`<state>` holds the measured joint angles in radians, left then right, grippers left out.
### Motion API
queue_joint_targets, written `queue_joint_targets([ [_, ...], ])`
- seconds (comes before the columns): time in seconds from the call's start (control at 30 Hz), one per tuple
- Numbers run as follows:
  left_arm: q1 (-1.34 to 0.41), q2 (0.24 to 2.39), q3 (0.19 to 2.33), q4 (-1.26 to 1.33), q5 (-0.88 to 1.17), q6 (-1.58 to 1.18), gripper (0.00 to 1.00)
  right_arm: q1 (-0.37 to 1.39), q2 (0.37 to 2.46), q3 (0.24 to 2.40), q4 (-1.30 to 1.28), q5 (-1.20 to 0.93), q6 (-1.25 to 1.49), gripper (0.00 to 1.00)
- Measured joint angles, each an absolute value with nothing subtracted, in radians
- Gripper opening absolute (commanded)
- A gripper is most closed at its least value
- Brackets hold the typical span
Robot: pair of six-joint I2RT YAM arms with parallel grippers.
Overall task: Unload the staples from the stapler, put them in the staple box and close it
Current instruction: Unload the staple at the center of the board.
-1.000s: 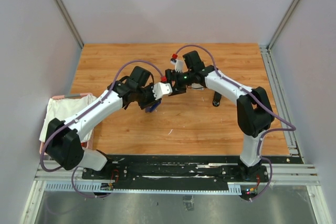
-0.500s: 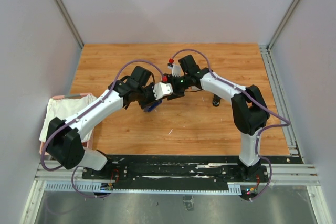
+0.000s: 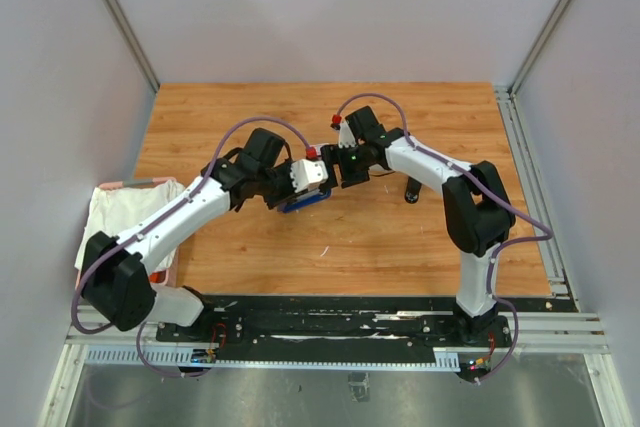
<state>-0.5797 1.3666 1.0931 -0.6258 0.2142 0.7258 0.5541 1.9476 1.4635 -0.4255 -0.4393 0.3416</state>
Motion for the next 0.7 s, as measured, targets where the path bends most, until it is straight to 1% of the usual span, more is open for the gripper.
queue_joint_targets([
  [0.23,-0.579,1.311,1.027,-0.564,0.214,0.726,0.0,0.535,1.96,1.465,-0.435,-0.433,0.326,0.74],
  [0.5,-0.579,1.269,0.967,-0.489,0.226,0.722,0.0,0.45,1.996,1.441,-0.414,-0.549,0.339,0.73],
  [0.7,-0.577,1.269,0.967,-0.482,0.237,0.712,0.0,0.413,2.037,1.427,-0.374,-0.658,0.379,0.69],
])
